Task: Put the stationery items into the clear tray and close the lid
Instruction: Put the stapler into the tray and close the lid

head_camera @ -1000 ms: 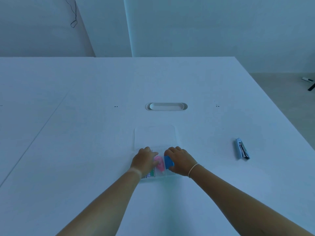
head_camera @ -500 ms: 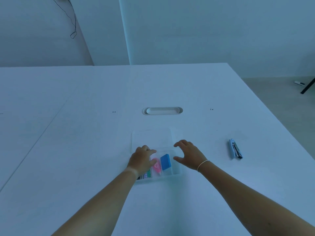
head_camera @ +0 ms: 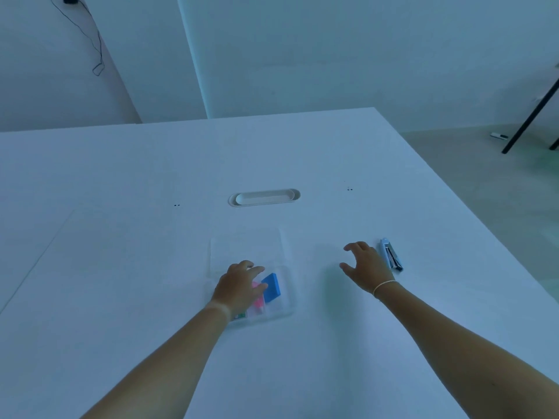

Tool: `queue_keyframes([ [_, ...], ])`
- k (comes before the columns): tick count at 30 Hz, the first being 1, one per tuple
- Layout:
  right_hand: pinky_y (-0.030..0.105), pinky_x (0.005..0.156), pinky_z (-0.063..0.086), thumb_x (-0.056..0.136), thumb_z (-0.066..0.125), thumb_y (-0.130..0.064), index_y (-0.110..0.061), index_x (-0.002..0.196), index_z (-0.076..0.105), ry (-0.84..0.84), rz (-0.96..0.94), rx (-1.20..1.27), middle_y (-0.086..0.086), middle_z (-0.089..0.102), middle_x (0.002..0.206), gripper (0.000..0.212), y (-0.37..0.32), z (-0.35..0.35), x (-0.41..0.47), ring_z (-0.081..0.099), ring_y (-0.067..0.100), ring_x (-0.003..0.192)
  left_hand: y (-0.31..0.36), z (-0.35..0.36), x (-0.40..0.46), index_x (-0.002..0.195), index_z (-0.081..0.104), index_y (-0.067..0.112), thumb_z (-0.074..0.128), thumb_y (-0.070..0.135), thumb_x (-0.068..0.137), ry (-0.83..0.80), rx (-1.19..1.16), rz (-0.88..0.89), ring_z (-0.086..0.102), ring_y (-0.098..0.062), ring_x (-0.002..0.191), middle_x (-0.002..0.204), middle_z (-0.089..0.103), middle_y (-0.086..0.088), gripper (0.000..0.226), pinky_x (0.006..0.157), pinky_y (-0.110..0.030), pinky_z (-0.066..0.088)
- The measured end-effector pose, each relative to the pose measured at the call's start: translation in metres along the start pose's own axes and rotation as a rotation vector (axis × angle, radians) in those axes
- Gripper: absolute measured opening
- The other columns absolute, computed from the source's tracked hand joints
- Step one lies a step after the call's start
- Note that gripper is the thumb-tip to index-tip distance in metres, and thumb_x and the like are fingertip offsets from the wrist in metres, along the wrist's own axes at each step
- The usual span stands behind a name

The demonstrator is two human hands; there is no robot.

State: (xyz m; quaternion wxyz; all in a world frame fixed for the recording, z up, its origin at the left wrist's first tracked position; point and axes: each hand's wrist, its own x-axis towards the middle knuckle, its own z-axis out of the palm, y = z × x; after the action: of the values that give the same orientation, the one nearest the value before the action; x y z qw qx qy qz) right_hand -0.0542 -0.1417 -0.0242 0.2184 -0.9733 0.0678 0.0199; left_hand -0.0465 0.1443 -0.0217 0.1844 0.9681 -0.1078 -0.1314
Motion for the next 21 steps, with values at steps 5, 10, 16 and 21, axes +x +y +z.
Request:
queue_keyframes([
  [5, 0.041, 0.098, 0.041, 0.083, 0.061, -0.024, -0.01, 0.12, 0.053, 0.083, 0.152, -0.022, 0.013, 0.052, 0.13, 0.041, 0.032, -0.007, 0.01, 0.045, 0.033, 0.123, -0.011, 0.002, -0.001, 0.14, 0.04, 0.026, 0.046, 0.041, 0.092, 0.008, 0.062, -0.038, 0.03, -0.022, 0.138, 0.152, 0.034, -0.001, 0.051, 0.111, -0.038, 0.032],
  [10, 0.045, 0.097, 0.041, 0.082, 0.061, -0.024, -0.008, 0.121, 0.051, 0.098, 0.276, -0.033, 0.016, 0.048, 0.132, 0.044, 0.05, -0.007, 0.021, 0.046, 0.037, 0.118, -0.033, -0.002, -0.008, 0.143, 0.034, 0.025, 0.046, 0.041, 0.092, 0.038, 0.067, -0.127, 0.027, -0.024, 0.14, 0.156, 0.026, -0.003, 0.054, 0.112, -0.04, 0.031],
  [16, 0.046, 0.094, 0.042, 0.083, 0.057, -0.017, -0.008, 0.124, 0.048, 0.105, 0.36, -0.021, 0.021, 0.048, 0.129, 0.044, 0.056, -0.001, 0.031, 0.047, 0.042, 0.113, -0.057, -0.005, -0.016, 0.145, 0.03, 0.02, 0.042, 0.036, 0.095, 0.031, 0.018, -0.262, 0.024, -0.026, 0.141, 0.157, 0.022, -0.004, 0.054, 0.112, -0.042, 0.032],
  [21, 0.046, 0.089, 0.044, 0.082, 0.051, -0.002, -0.005, 0.119, 0.049, 0.152, 0.369, 0.014, 0.026, 0.048, 0.122, 0.037, 0.056, 0.005, 0.035, 0.046, 0.044, 0.109, -0.06, -0.002, -0.017, 0.147, 0.025, 0.017, 0.041, 0.031, 0.096, 0.006, -0.058, -0.261, 0.032, -0.025, 0.139, 0.155, 0.026, -0.005, 0.054, 0.11, -0.039, 0.036],
])
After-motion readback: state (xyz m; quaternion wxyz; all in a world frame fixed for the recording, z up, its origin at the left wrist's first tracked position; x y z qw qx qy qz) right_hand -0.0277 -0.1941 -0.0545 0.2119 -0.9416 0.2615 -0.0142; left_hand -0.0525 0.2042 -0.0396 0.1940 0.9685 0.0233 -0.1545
